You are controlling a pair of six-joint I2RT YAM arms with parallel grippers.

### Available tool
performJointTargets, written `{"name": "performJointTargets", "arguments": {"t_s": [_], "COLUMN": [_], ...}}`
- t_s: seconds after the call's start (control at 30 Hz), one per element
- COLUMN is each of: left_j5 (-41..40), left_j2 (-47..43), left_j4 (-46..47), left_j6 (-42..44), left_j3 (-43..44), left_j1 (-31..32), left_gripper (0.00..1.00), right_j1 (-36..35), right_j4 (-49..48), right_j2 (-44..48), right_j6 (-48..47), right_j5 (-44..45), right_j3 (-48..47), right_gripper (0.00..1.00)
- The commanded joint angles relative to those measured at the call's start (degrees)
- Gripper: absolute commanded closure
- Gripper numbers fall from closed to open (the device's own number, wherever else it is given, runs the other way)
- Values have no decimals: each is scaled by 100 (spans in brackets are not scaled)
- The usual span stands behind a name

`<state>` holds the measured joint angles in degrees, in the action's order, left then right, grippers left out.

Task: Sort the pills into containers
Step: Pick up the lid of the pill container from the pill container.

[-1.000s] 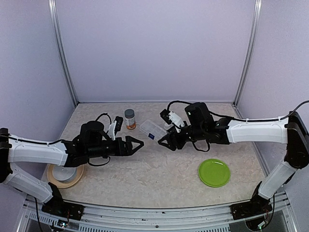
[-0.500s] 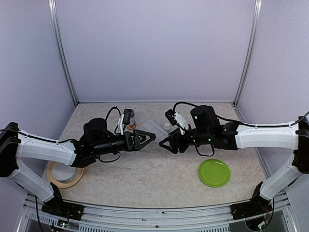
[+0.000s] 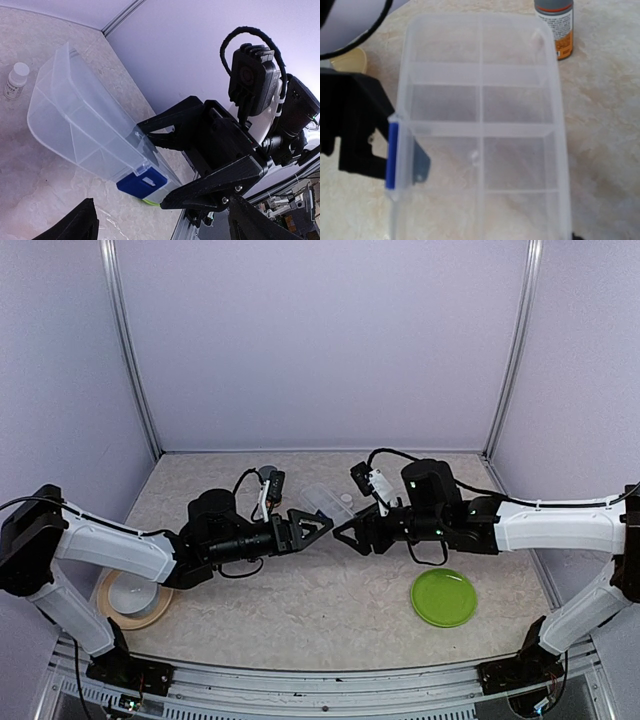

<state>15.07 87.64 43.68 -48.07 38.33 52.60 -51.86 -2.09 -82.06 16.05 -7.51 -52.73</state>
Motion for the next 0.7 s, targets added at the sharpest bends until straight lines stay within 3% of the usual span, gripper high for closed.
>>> {"name": "performJointTargets", "arguments": {"t_s": [0.0,0.67], "left_j5": [214,441], "left_j2": [197,232], "left_j4": [510,938], "left_j6": [-136,-224], "left_j3": [289,201], "left_j1": [61,66], "left_gripper": [14,40], "right_j1": [-84,-90], "right_j4": [-176,-240], "right_j2": [138,138], "right_j6": [76,20], "right_j5": [74,178], "right_j3": [26,115], "right_gripper": [49,49]}}
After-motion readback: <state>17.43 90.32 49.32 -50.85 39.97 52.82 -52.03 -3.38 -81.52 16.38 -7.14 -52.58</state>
